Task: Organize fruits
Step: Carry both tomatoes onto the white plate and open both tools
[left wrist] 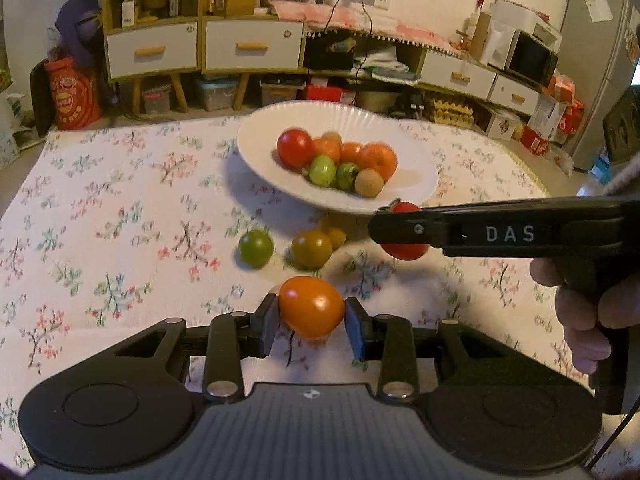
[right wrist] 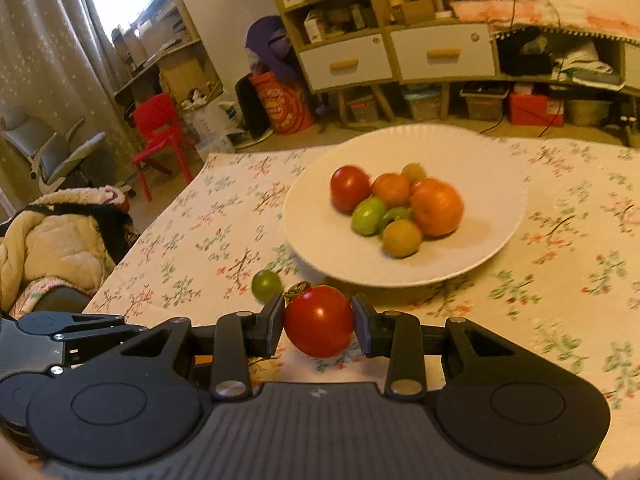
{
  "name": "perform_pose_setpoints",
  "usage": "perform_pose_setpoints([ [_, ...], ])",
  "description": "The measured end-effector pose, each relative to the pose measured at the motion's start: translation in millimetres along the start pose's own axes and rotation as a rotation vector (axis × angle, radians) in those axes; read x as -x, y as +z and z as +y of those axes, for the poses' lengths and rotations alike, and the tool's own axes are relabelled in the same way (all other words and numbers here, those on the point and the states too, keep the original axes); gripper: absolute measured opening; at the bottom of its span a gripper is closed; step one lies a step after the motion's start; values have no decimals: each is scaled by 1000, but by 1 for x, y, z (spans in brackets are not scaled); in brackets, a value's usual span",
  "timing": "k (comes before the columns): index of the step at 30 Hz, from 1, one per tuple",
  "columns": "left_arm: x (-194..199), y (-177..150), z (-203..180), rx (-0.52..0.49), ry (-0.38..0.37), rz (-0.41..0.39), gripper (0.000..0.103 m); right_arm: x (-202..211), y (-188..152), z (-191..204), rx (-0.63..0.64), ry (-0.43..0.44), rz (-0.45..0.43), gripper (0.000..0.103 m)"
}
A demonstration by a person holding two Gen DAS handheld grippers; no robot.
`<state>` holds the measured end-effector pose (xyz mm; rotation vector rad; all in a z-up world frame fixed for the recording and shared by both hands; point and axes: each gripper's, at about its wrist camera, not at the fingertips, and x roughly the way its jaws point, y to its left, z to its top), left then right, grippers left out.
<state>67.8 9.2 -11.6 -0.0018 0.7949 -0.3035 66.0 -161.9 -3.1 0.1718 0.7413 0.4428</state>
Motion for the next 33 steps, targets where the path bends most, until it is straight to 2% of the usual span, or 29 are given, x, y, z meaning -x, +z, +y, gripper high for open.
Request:
perform_pose_setpoints([
  [8,-10,29,-14,-26,-6,-63,26,4,22,-20,-24,-70,-73,33],
  [18,-42,55,-25,-46,0,-73,26,-6,46,-51,-43,-140,-118,33],
  [27,-69,60,-21,-49,40,-46,26,-28,55,-66,-70,-183,-97,33],
  [33,-73,62,-24,-68,36,-49,26,-40,56,-71,-82,-193,-75,34],
])
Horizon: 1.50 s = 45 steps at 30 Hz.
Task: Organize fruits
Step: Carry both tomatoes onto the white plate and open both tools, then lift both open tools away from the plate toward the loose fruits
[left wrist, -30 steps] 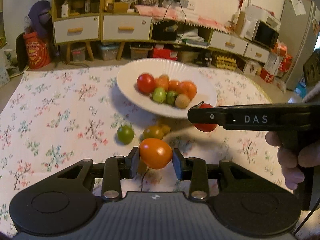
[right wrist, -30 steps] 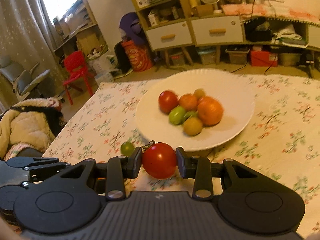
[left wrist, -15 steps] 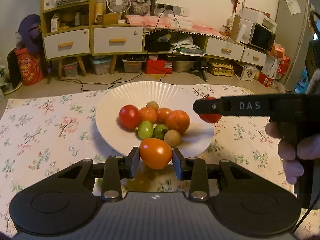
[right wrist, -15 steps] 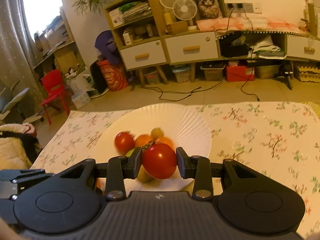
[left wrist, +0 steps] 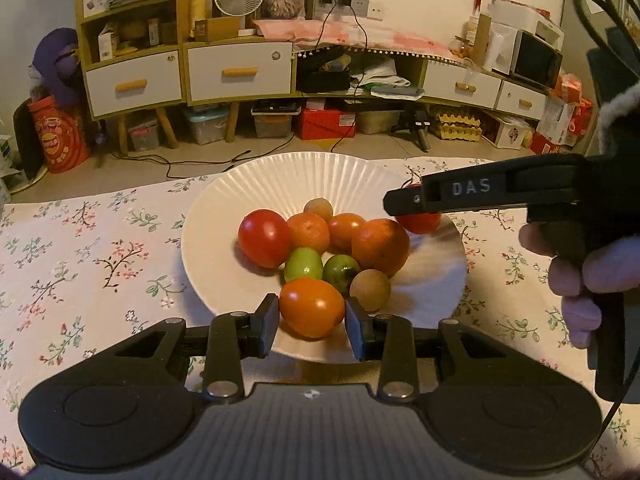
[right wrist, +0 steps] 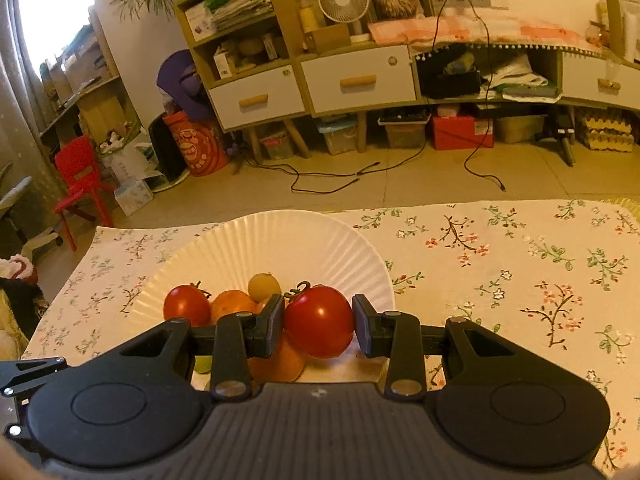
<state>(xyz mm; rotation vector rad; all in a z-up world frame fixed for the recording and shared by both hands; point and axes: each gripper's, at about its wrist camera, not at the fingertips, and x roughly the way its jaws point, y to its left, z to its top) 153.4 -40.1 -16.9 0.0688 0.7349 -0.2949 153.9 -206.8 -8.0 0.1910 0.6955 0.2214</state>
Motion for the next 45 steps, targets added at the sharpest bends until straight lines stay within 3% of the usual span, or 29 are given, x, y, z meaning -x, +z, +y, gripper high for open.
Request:
perform_pose_setpoints([
  [13,-3,3,-1,-2,-8,-2,27,-3,3,-1,-6,-5,15,35],
  [17,-1,3,-2,-6,-7,-5,33,-2,5,-1,-13,-5,6,37],
  [45,34,-5,4,-35,25,-4,74,40,-1,-2,-14,-72,-34,81],
])
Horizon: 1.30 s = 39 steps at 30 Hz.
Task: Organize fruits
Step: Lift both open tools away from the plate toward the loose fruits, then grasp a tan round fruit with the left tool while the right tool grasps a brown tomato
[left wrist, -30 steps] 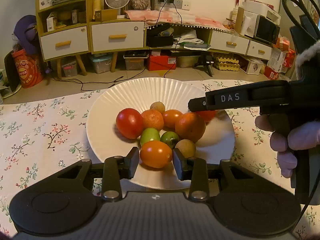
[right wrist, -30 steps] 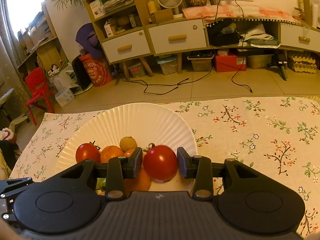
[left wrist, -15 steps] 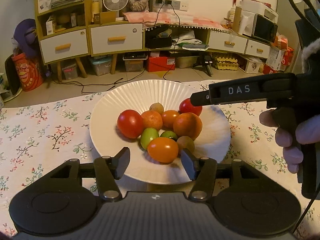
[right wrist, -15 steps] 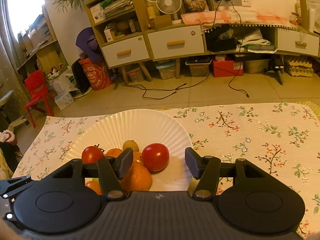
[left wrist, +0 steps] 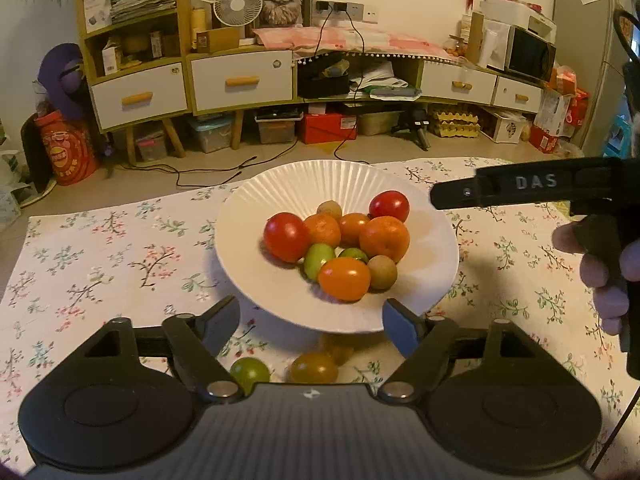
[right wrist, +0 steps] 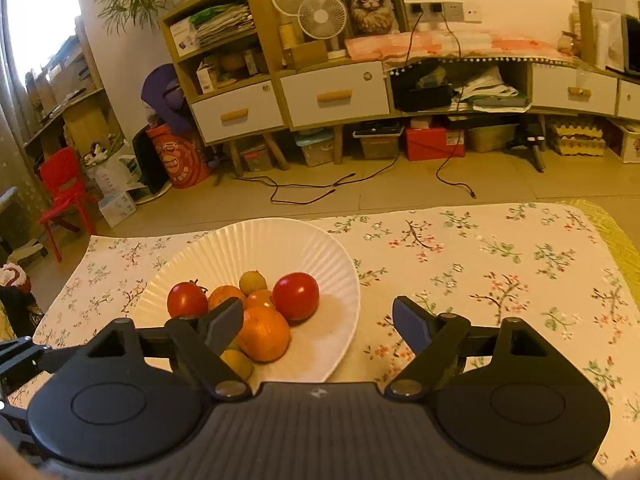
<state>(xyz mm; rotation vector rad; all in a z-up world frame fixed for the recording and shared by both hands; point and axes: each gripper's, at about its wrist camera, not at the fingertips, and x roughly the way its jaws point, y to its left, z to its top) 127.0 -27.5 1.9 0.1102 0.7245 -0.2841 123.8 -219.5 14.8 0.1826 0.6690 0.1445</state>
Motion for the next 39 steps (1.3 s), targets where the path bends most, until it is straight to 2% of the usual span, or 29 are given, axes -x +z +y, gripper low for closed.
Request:
perform_pose_setpoints([
  [5,10,-6,3,-4,9,5,81,8,-5,1,3,-8,3,87],
  [9,16,-12,7,-19,24,9,88,13,-10,3,12,-18,-2,97],
  [16,22,-24,17,-29,53,27,95,19,-24,11,54,-16,13,101],
  [29,17,-62,30,-5,66,89,95,25,-58,34,146,0,35,102],
  [34,14,-74,31,-20,70,75,94,18,-72,45,194,4,64,102],
  [36,13,-76,30,-22,58,69,92,13,-76,50,209,4,77,102],
  [39,11,-78,29,-23,35,63,81,10,-79,52,215,9,84,102],
])
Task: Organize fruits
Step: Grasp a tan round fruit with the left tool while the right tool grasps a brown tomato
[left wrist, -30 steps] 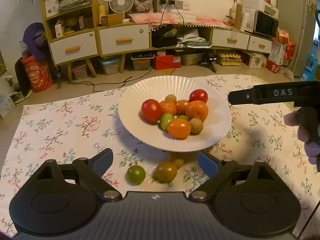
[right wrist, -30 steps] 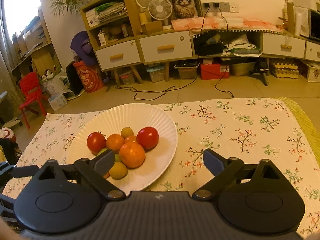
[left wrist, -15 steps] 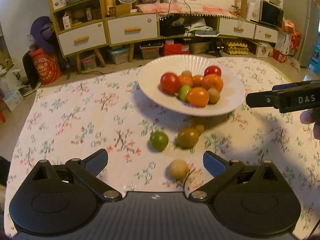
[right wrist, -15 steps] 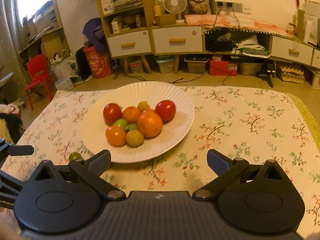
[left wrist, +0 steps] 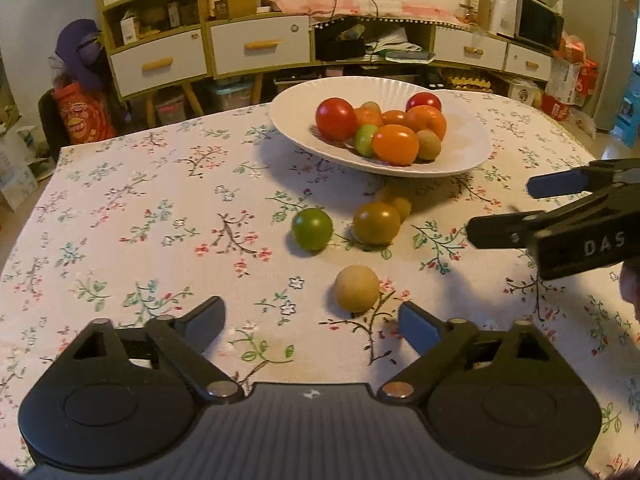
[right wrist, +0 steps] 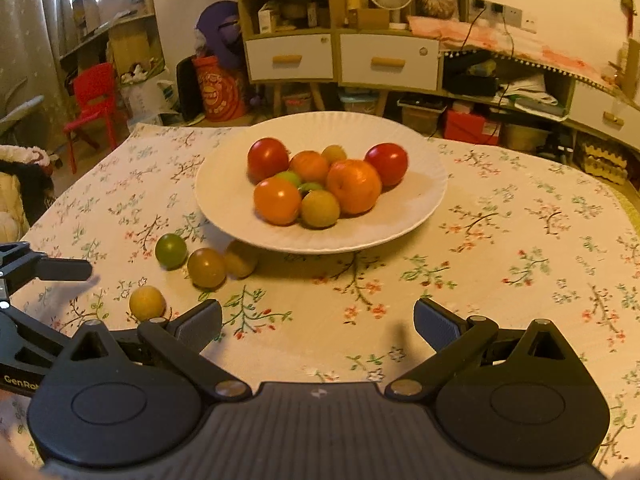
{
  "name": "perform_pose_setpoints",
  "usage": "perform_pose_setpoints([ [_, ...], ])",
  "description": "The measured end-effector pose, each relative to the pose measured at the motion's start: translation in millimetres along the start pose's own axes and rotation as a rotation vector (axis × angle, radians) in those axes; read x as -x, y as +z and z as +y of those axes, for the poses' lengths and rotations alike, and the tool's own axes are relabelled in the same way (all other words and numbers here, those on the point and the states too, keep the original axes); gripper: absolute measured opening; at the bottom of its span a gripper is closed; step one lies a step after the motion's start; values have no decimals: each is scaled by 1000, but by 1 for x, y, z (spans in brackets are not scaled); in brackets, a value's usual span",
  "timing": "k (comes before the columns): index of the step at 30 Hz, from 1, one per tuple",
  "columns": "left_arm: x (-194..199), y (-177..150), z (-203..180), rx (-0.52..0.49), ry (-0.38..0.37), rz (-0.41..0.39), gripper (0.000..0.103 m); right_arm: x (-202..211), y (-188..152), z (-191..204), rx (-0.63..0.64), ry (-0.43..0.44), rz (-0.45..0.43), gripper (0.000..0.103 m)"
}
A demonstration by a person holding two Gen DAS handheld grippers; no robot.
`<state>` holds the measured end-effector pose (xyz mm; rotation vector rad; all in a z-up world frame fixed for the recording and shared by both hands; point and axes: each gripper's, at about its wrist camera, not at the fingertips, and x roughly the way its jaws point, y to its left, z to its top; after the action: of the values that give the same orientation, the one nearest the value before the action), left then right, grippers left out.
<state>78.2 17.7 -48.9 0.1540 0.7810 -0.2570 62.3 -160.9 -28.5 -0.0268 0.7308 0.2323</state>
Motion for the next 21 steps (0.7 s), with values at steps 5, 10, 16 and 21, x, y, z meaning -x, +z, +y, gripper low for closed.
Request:
perform_pose_setpoints([
  [5,-2,-1,-2,-1,-42,-14,64,0,-2,5,13,13,-3,102],
  [10,-3,3,-6,-8,-79,-38,35,-2,-3,10,8,36,-6,95],
  [16,-2,8,-4,-16,-99,-12,15,-6,-1,18,-2,85,7,74],
  [21,1,7,3,-30,-71,8,14,-11,0,23,-18,131,19,60],
])
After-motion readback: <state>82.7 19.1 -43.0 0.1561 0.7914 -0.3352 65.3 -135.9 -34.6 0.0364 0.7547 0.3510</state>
